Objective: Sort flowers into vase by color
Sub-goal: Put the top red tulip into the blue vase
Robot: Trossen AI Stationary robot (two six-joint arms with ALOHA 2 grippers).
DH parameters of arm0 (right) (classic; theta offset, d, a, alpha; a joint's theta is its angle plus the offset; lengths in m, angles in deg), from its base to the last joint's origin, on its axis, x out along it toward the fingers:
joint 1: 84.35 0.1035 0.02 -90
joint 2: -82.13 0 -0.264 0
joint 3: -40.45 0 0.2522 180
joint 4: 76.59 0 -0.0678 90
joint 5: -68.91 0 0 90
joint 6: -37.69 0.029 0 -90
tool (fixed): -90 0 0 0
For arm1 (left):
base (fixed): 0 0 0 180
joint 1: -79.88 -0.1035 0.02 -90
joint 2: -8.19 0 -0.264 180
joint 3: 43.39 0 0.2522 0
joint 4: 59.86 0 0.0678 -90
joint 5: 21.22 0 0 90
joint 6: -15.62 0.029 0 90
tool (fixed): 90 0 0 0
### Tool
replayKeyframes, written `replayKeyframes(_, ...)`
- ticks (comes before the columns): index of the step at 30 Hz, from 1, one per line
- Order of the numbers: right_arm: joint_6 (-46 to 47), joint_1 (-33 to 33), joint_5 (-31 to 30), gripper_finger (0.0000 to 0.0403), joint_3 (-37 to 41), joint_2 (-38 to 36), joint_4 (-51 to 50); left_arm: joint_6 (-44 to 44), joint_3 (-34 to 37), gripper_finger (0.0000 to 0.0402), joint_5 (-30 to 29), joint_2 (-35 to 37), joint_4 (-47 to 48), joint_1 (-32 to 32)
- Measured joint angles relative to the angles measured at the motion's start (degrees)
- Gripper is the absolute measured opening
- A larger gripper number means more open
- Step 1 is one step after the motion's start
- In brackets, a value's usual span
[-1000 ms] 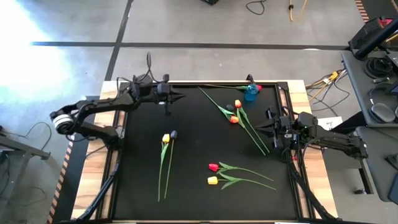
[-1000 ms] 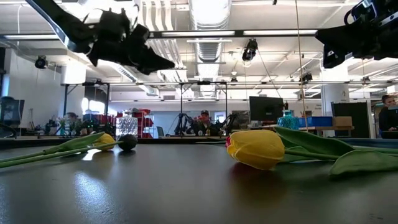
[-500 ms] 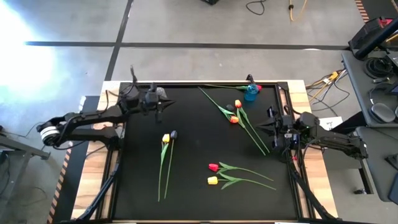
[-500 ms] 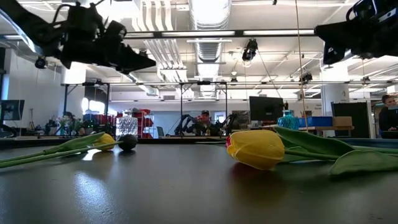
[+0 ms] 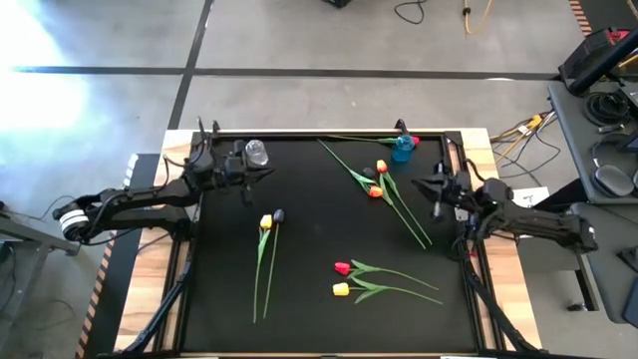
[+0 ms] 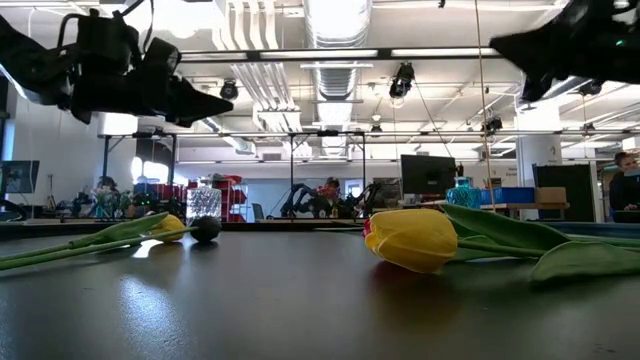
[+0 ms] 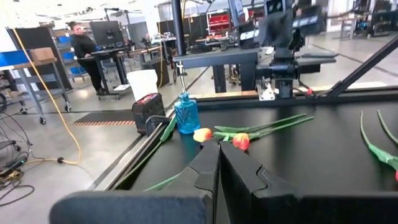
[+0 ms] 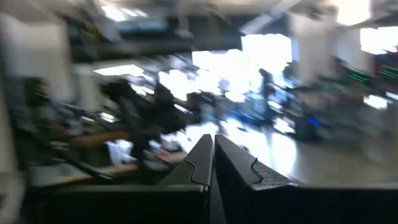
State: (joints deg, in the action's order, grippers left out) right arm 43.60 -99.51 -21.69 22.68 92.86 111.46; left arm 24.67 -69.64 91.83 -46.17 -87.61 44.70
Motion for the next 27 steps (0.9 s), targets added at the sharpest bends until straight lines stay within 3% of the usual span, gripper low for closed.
replayKeyframes(4, -1.8, 0.0, -10.2, 0.0009, -2.2, 8.2, -0.1, -2.1, 0.0, 0.0, 0.0, 0.2, -1.1, 0.0)
replayKeyframes(8, -2.9, -0.4, -14.7, 0.0019, -9.3, 17.4, -2.4, -2.6, 0.0, 0.0, 0.1, 0.2, -2.3, 0.3)
replayKeyframes(12, -5.4, -2.0, -18.9, 0.0058, -21.8, 26.9, -15.4, -3.8, 0.0, 0.0, 0.1, 0.2, -4.1, 0.3)
replayKeyframes(16, -10.5, -8.0, -18.6, 0.0106, -36.5, 36.5, -30.0, -3.9, 0.0, 0.0, 0.5, 0.1, -4.6, 0.3)
replayKeyframes(19, -12.0, -16.8, -16.2, 0.0129, -48.7, 43.8, -40.6, -3.8, 0.0, 0.0, 0.5, 0.1, -4.0, 0.3)
replayKeyframes(24, -6.4, -36.3, 0.9, 0.0136, -65.1, 58.9, -55.8, -3.8, 0.0, 0.0, 1.5, 0.1, -3.5, 0.3)
replayKeyframes(27, 0.7, -44.5, 6.5, 0.0137, -72.0, 68.7, -61.9, -3.8, 0.0, 0.0, 1.7, 0.1, -3.4, 0.3)
